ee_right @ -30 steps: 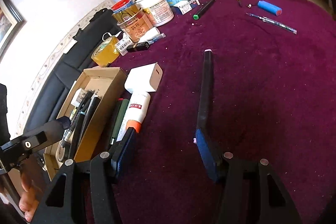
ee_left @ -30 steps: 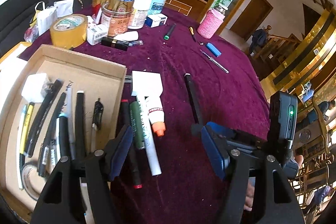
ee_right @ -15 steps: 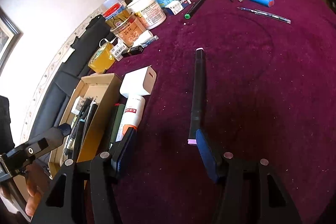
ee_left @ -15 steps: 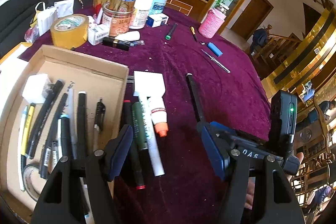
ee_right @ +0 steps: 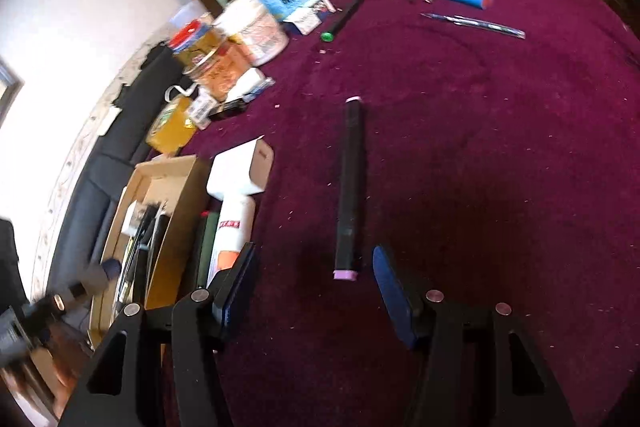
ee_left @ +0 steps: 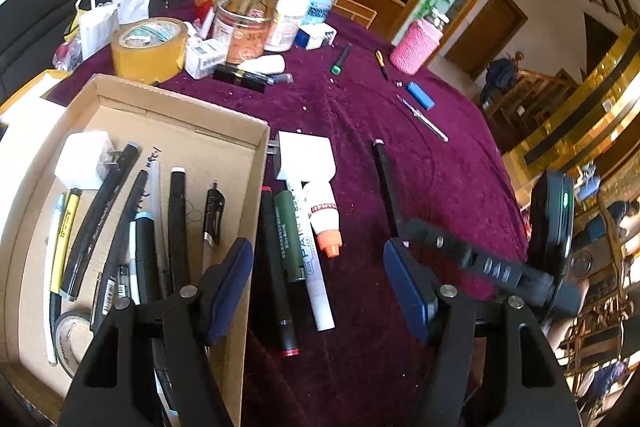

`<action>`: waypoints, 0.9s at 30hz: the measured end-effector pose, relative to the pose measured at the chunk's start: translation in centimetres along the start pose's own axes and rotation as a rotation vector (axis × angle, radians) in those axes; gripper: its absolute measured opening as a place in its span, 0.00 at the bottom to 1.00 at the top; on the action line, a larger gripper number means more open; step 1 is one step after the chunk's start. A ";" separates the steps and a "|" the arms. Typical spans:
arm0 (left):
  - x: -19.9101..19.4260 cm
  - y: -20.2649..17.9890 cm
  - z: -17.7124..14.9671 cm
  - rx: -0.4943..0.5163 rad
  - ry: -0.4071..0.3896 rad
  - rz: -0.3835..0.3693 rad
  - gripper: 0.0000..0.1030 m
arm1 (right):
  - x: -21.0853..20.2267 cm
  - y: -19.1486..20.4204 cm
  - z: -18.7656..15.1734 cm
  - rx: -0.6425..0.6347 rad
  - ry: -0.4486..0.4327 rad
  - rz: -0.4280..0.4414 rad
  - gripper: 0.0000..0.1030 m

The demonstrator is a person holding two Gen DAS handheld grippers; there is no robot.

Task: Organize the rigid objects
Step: 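Grasp a pink-capped black marker with the right tool while the left tool grasps the white orange-capped glue bottle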

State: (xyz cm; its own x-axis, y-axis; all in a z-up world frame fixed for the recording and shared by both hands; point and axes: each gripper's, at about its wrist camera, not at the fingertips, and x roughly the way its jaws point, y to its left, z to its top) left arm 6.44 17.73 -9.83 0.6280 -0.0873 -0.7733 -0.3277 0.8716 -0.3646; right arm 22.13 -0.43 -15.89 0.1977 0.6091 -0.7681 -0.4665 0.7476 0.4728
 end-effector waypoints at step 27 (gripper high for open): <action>6.6 -3.7 0.7 0.119 0.095 0.079 0.61 | 2.6 -1.8 2.1 0.088 0.044 -0.045 0.15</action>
State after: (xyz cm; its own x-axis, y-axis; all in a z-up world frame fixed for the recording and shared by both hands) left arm 12.30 14.27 -13.21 0.5319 -0.0563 -0.8449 -0.2846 0.9279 -0.2410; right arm 25.28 0.40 -17.86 0.1780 0.5632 -0.8069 -0.3802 0.7957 0.4715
